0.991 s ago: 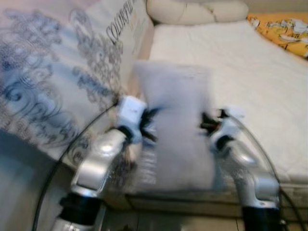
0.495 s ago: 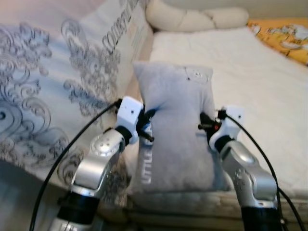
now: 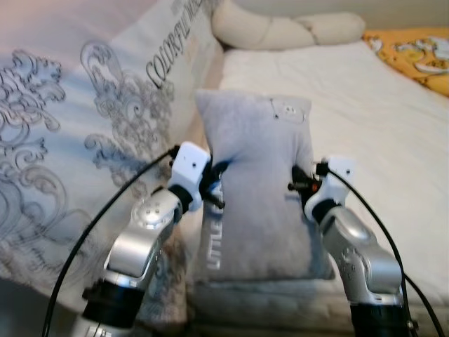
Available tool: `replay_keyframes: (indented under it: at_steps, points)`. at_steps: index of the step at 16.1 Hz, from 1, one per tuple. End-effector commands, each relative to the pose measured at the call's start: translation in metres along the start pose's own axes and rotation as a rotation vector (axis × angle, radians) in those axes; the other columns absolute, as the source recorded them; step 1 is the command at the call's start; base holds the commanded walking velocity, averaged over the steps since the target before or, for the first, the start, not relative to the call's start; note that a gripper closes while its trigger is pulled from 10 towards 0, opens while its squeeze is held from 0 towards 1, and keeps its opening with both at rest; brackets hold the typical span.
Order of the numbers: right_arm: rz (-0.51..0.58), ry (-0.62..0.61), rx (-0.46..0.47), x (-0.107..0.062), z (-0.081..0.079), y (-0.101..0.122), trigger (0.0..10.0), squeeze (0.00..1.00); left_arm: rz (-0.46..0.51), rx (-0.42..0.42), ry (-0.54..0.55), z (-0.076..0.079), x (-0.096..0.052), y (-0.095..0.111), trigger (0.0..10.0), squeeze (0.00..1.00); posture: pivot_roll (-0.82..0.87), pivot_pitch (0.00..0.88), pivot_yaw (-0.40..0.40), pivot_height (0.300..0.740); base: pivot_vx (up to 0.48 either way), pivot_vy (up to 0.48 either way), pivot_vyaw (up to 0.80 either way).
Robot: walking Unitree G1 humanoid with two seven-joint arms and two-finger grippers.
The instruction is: Clean up the room
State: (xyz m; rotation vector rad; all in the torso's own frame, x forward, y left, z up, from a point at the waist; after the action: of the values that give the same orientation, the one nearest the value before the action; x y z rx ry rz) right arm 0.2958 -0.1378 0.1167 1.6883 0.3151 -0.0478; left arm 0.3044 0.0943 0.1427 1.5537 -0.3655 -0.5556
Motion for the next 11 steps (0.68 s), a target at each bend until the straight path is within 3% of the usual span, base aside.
replay_keyframes:
  at_steps: [1, 3, 11]
  points:
    - [0.016, 0.032, 0.005, 0.0016, -0.0099, 0.0026, 10.0, 0.00, 0.036, 0.030, 0.023, -0.0096, -0.0033, 0.0105, 10.0, 0.00, 0.01, 0.000, 0.075, 0.740, 0.330, 0.000, 0.00]
    - [0.016, 0.032, 0.005, 0.0018, -0.0101, 0.0027, 10.0, 0.00, 0.036, 0.032, 0.020, -0.0096, -0.0035, 0.0108, 10.0, 0.00, 0.01, 0.000, 0.076, 0.740, 0.330, 0.000, 0.00]
    - [-0.009, 0.004, 0.012, 0.0116, -0.0103, -0.0035, 10.0, 0.00, 0.000, 0.083, 0.006, -0.0116, 0.0025, 0.0097, 10.0, 0.00, 0.02, 0.000, 0.082, 0.740, 0.000, 0.000, 0.00]
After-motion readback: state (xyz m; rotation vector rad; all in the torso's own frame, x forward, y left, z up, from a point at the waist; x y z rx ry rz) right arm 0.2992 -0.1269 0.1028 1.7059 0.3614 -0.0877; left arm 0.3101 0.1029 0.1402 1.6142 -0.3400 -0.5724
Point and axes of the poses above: a point about 5 cm out from each wrist's last joint towards the gripper, its own x axis pointing out of the wrist towards the gripper, its own y axis along the axis of the wrist's last joint, z = x × y, the point moved 1 cm from there along x, pointing out of the wrist towards the gripper, and after that the axes turned 6 degrees about -x, right-handed, at the moved point
